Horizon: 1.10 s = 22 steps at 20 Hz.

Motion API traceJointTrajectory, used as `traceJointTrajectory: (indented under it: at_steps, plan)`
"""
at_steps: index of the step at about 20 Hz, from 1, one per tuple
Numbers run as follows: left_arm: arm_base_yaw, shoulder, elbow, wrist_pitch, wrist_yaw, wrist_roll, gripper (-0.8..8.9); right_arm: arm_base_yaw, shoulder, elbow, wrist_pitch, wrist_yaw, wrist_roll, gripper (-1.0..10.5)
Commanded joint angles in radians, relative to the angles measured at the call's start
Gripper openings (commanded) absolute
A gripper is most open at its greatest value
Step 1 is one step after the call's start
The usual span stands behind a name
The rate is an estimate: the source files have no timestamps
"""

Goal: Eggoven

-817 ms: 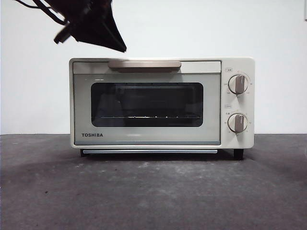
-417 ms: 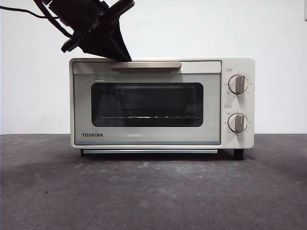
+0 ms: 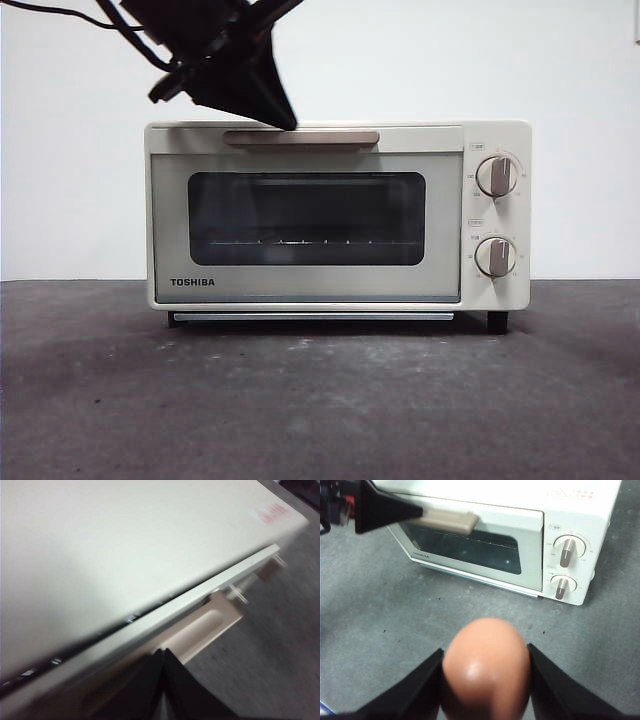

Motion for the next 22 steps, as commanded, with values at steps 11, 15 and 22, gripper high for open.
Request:
traceJointTrajectory:
  at_steps: [11, 15, 22]
  plan:
    - [-0.149, 0.026, 0.001, -0.224, 0.000, 0.026, 0.07, 0.008, 0.003, 0.018, 0.010, 0.002, -0.012, 0.0]
    - [-0.209, 0.026, 0.001, -0.285, 0.000, 0.013, 0.07, 0.008, 0.004, 0.018, 0.010, 0.002, -0.013, 0.0]
    - [-0.225, -0.002, 0.001, -0.291, 0.000, -0.009, 0.07, 0.008, 0.013, 0.018, 0.012, 0.002, -0.012, 0.0]
